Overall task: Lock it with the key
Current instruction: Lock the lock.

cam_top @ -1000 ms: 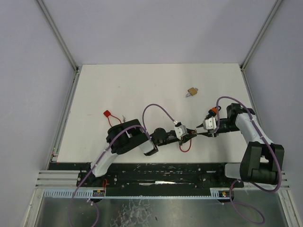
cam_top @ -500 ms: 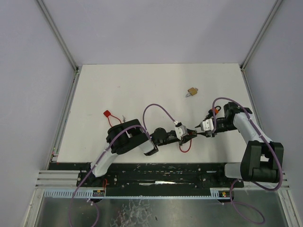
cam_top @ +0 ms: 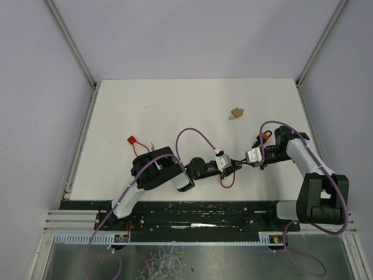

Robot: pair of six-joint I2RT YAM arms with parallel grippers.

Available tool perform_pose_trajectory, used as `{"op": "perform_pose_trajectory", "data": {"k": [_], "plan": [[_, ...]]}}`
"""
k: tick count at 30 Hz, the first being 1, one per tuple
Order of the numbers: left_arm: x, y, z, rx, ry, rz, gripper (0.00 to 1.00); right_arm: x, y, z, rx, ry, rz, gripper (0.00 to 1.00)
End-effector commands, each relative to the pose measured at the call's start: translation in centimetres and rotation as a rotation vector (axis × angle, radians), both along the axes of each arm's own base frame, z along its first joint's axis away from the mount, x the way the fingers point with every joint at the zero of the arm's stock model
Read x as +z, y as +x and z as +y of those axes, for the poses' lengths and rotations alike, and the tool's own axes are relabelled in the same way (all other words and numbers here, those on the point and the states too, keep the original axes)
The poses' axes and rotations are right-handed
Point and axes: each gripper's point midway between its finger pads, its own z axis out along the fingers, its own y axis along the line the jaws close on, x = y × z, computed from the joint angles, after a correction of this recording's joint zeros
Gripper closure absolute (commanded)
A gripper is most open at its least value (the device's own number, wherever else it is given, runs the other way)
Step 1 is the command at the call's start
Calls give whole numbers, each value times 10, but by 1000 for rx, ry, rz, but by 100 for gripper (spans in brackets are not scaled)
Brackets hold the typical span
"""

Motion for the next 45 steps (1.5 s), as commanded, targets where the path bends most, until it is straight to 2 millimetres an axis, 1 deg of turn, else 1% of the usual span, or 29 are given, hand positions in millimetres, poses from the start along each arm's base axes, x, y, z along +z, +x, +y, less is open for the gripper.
{"op": "perform_pose_trajectory", "data": {"k": [1,6,9,11,12,14,16,17,18,20,21,27,31,34,36,39,43,45], "plan": [[-1,-4,-1,-15,30,-46,100,8,10,4,65,6,-144,91],[2,-2,-1,-1,41,-60,100,13,9,8,7,46,-100,100],[2,-3,-3,-3,62,-79,100,14,8,7,0,43,-90,100],[2,-3,-4,-6,78,-86,100,22,8,7,-11,53,-85,99],[1,-4,-3,-7,85,-87,100,31,9,8,-27,70,-79,99],[1,-5,-3,-8,87,-90,100,51,9,8,-42,113,-101,96],[3,-7,-3,-18,89,-91,100,60,7,5,-43,113,-140,83],[3,-8,-3,-24,96,-90,100,59,6,3,-45,97,-157,78],[3,-8,-3,-29,101,-90,100,56,7,-1,-49,74,-173,74],[6,-10,-3,-40,103,-93,100,43,9,-10,-53,10,-185,66],[5,-11,-2,-43,108,-92,100,38,10,-13,-56,-9,-181,64],[3,-11,-3,-51,125,-98,100,17,10,-21,-20,-73,-151,55],[3,-12,-3,-56,128,-102,100,6,7,-21,-7,-72,-152,43],[3,-13,-4,-63,127,-104,100,1,4,-19,6,-59,-146,38],[3,-14,-4,-68,127,-105,100,-3,2,-16,18,-45,-139,36],[2,-14,-4,-71,130,-106,100,-7,3,-14,27,-26,-130,38],[3,-15,-5,-78,127,-106,100,-16,9,-12,22,-18,-143,39],[3,-16,-5,-85,127,-107,100,-19,16,-11,3,-19,-163,40]]}}
